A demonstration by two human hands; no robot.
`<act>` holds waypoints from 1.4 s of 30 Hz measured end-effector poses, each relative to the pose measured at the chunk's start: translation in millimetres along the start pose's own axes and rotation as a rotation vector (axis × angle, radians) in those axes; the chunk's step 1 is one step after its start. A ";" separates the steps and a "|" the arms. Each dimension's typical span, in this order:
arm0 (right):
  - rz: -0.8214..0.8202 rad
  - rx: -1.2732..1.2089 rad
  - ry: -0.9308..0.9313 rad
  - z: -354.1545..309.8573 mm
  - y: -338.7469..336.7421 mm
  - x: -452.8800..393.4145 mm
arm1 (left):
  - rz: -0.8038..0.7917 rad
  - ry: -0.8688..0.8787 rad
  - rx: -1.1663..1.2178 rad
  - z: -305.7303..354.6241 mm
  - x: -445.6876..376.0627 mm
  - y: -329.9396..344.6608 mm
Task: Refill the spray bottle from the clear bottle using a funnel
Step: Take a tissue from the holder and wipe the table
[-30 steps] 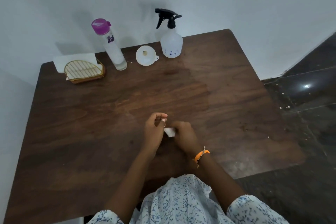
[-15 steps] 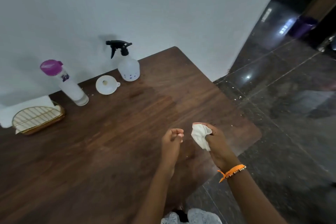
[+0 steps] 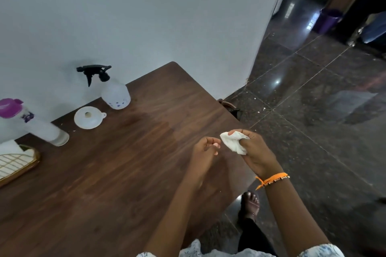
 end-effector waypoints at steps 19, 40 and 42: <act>-0.065 0.152 0.174 -103.8 -129.3 -177.7 | 0.155 -0.156 -0.030 69.1 -148.3 151.8; 0.095 0.370 0.431 -19.7 -162.3 -437.9 | 0.275 -0.668 0.072 -15.3 -407.5 174.3; 0.083 0.469 0.416 1.1 -170.1 -465.5 | 0.313 -0.743 0.113 -40.2 -427.6 174.4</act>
Point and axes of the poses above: each hand's wrist, its own x-axis away from the middle knuckle, its own y-axis out of the palm, z = x × y, the point moved 3 cm from there along -x, towards the middle knuckle, and after that the axes turned 8 degrees about -x, right-handed, at the moved point
